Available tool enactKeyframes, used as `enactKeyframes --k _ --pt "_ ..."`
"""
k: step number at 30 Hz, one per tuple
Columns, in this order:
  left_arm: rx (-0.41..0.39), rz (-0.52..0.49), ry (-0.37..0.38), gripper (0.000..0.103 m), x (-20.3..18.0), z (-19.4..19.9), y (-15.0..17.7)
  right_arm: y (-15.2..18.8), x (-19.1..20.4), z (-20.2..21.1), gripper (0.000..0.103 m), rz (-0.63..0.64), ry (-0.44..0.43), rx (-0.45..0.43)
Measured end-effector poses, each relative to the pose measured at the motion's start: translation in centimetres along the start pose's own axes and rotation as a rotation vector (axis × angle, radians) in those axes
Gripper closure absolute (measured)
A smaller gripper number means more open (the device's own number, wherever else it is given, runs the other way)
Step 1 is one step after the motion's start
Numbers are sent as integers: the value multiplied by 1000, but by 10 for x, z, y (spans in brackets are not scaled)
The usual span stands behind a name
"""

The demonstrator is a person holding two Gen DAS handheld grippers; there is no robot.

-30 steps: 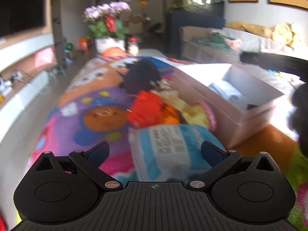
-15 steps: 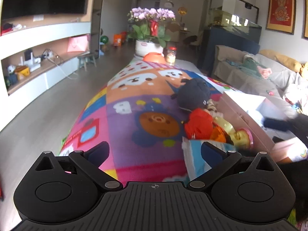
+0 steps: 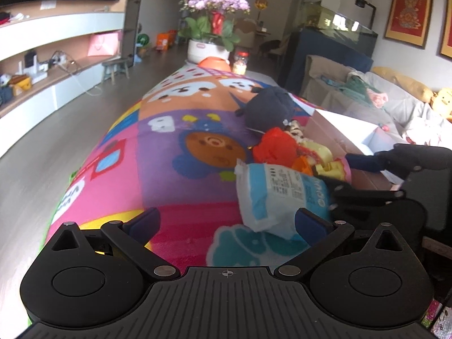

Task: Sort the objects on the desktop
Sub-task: 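Grasp the yellow container with pink lid using the right gripper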

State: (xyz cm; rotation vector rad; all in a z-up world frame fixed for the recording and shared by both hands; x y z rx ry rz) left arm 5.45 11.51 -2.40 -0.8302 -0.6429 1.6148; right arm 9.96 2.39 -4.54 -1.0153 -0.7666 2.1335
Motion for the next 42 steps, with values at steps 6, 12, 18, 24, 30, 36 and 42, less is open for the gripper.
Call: enactKeyframes --k 6,12,18,24,30,36,42 --pt "16 6 -3 0 -1 2 4 19 -4 40 96 -14 -179 -16" --pt "30 -72 76 0 -37 4 8 63 -39 88 94 -129 -283 -6" --pt "37 -123 87 0 -64 0 11 78 -90 53 89 -260 -127 45" --pt "34 -106 20 0 -46 1 8 47 -74 18 83 -298 -197 -28" --pt "29 -37 -28 0 -18 -1 3 33 -50 20 44 -400 -331 -62" --pt "33 -28 4 0 -20 -3 6 23 -26 2 55 -316 -275 -27" --pt "38 -37 52 0 -26 0 10 33 -43 43 96 -284 -284 -64"
Point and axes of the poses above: each gripper's, at about its wrist camera, not at the fingertips, and z roughly against the way its jaws point, x to its left, y to its underside, the point moved 8 cm from there along -z, roughly the way its jaws point, and after that the axes turned 1 degree about -y, right-handed, at the moved point
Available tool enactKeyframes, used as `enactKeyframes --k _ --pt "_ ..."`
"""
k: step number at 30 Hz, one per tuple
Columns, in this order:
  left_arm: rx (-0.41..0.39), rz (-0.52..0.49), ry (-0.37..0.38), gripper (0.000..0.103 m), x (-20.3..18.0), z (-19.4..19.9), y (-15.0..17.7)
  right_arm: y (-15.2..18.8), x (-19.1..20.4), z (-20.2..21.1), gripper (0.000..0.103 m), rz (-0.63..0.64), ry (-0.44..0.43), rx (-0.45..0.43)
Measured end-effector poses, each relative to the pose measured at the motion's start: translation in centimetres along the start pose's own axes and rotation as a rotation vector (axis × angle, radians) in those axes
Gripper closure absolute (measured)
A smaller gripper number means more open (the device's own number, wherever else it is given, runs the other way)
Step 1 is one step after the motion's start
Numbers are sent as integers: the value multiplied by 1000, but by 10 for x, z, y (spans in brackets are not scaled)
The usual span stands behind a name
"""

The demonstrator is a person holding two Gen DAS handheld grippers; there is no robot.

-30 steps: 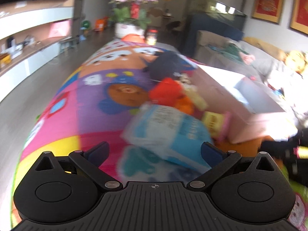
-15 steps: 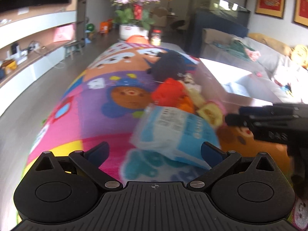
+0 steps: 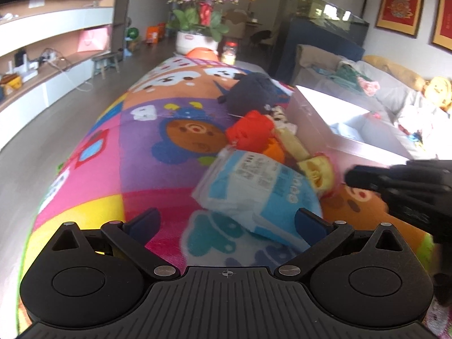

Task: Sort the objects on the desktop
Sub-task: 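Grasp the yellow container with pink lid using the right gripper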

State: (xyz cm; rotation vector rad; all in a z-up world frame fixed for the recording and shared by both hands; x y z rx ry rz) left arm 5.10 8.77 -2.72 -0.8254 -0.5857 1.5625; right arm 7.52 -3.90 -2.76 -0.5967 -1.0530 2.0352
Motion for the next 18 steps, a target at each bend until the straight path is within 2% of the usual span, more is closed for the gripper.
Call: enactKeyframes --k 5,8,13,15,18 --pt "23 -17 66 0 -27 -11 -4 18 -21 31 96 30 85 34" --pt "19 -69 69 0 -44 -25 -12 17 -25 33 91 7 81 15" --pt "-5 -59 -71 0 -19 -39 -28 8 -11 12 55 -2 54 -13" --pt "-18 -47 -122 0 -3 -36 -32 4 -2 -1 47 -2 40 -10" --pt "-23 -13 -129 0 17 -27 -35 -2 6 -24 39 -25 31 4"
Point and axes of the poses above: each gripper's, at about its wrist camera, not at the fingertips, and z roughly against the way its jaws point, x to its left, y to its underside, the point moved 8 cm from there along -z, roughly the way its jaws point, and after that the axes turned 1 degree about -y, right-handed, at the moved point
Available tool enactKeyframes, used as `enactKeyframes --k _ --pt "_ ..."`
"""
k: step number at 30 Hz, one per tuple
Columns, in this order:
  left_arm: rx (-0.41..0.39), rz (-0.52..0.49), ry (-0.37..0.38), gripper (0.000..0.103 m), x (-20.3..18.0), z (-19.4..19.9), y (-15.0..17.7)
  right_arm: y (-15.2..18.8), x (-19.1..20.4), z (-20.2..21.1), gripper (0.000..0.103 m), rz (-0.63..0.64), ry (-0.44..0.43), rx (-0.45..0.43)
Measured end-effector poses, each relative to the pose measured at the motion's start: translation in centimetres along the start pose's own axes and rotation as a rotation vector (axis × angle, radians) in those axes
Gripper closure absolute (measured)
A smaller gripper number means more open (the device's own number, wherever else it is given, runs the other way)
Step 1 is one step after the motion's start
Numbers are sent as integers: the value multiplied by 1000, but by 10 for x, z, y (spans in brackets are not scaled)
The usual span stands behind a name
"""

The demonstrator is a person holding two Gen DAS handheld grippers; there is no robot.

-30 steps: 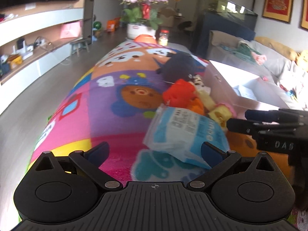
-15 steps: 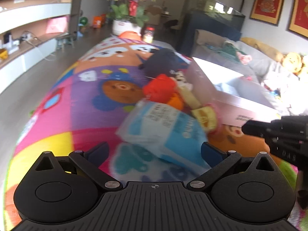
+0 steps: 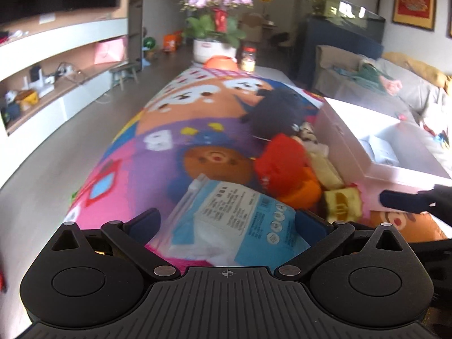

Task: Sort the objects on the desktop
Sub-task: 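Grasp the yellow container with pink lid using the right gripper, then set the yellow container down on the mat beside the box, open right gripper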

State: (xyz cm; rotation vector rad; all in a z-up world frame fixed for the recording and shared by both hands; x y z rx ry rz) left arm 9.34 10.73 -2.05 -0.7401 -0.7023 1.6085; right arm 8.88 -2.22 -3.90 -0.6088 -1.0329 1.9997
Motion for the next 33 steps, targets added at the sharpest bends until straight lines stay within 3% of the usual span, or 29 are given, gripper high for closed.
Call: enactKeyframes --k 3,6,9,13,18,20,22,24,28,30,33 --pt "-5 44 15 0 13 8 -2 -2 4 -23 36 -25 -8 31" --pt "17 99 49 0 19 15 2 0 4 -32 47 -33 -8 48" --pt "49 132 114 0 11 20 8 2 4 -11 57 -1 -16 24" --pt "54 117 161 0 -11 24 11 20 -5 38 61 118 31 10" --pt "67 88 170 0 -36 6 6 51 -37 88 61 299 219 37" --pt "54 52 163 0 -44 -6 3 59 -45 96 61 399 333 36" --pt "51 2 127 0 -49 -16 1 65 -45 94 61 462 377 49" --pt "49 -19 102 0 -49 -16 1 71 -38 87 61 461 349 72" --pt "39 -25 92 0 -43 6 4 71 -13 86 38 391 207 21" --pt "37 -15 66 0 -37 16 8 67 -11 90 35 312 150 -3" --pt "82 56 119 0 -34 26 17 61 -22 101 26 203 155 -54"
Point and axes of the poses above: each gripper's, at about its wrist camera, not at the fingertips, and z roughly against the way its jaws point, x to its left, y to its underside, the point moved 8 cm from there along -z, roughly the way its jaws point, and after that the axes turned 1 degree about -y, right-handed, at the moved point
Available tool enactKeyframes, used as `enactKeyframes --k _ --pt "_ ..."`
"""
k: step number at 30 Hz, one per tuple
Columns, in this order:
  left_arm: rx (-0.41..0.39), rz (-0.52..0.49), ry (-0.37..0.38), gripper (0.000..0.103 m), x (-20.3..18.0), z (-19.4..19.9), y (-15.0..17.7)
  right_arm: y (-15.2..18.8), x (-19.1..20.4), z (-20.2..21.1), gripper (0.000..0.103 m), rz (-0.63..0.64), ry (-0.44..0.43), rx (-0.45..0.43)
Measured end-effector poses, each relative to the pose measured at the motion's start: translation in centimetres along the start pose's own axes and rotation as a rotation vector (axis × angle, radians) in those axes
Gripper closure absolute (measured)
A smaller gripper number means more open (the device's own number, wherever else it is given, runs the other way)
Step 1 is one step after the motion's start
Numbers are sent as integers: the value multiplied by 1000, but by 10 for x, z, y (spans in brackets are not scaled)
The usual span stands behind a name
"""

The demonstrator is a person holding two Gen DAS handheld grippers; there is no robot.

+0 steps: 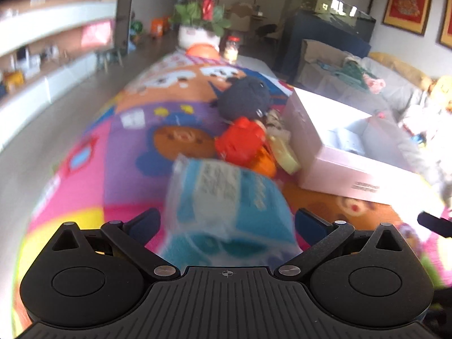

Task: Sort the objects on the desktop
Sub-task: 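Set the yellow container down on the mat beside the box, open right gripper, then close the left gripper on the blue-and-white wipes pack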

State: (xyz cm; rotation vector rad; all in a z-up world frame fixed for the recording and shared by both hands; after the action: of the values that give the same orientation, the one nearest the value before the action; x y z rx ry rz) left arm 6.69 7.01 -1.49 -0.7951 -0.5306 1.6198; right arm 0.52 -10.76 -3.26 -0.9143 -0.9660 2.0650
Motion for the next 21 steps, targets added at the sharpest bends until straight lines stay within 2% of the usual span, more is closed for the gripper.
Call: enactKeyframes --k 1,3,6,9,13,17,19,21 --pt "18 16 19 0 -2 -1 2 -1 -8 5 19 -41 13 -14" --pt "50 21 48 0 -9 -9 3 2 -26 15 13 -125 57 -48" --pt "59 24 23 0 -17 -29 -7 8 -53 24 3 -234 129 -77" --pt "49 30 -4 0 -19 -51 -21 18 -67 23 0 -314 186 -72" --pt "59 -18 -52 0 -11 -72 -31 30 -72 15 0 -377 199 -41" --pt "0 -124 -139 0 0 -55 -30 33 -77 6 0 -429 177 -7" --pt "-28 -119 -175 0 7 -36 -27 35 -81 2 0 -459 170 3" --pt "-37 -75 -159 0 10 -16 -23 40 -82 5 0 -474 169 5"
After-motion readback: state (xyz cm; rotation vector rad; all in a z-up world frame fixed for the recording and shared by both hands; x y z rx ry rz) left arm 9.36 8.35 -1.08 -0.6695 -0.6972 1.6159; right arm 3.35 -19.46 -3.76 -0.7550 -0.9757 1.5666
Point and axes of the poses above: each gripper's, at about its wrist camera, not at the fingertips, and z roughly against the way its jaws point, x to its left, y to its underside, the point moved 8 cm from there along -z, roughly the way its jaws point, and after that the axes turned 1 degree about -y, right-handed, at the moved point
